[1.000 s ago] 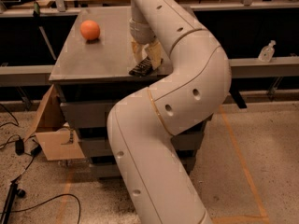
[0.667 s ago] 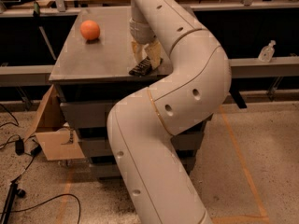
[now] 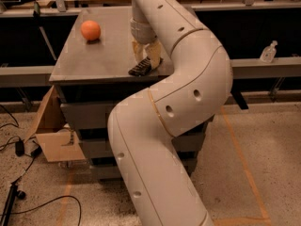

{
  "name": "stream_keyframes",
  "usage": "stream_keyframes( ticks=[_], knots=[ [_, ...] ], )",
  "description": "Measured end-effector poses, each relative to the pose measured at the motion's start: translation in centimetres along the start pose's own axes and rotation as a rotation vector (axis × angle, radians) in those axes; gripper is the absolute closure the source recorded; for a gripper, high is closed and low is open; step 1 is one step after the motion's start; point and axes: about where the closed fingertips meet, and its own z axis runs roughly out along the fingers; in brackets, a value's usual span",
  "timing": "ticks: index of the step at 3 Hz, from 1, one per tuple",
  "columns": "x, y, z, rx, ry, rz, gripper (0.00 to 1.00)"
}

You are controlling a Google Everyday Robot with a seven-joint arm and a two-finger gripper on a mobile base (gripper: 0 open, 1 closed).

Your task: Move rxbar chocolate near orange

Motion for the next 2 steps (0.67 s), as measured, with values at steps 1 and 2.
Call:
stream_keyframes(
  ticks=[1,2],
  knots=[
    [-0.03,0.0,-0.07,0.0,-0.001,0.0,0.65],
    [-0.03,0.0,-0.11,0.001,0.0,0.0,0.66]
  ],
)
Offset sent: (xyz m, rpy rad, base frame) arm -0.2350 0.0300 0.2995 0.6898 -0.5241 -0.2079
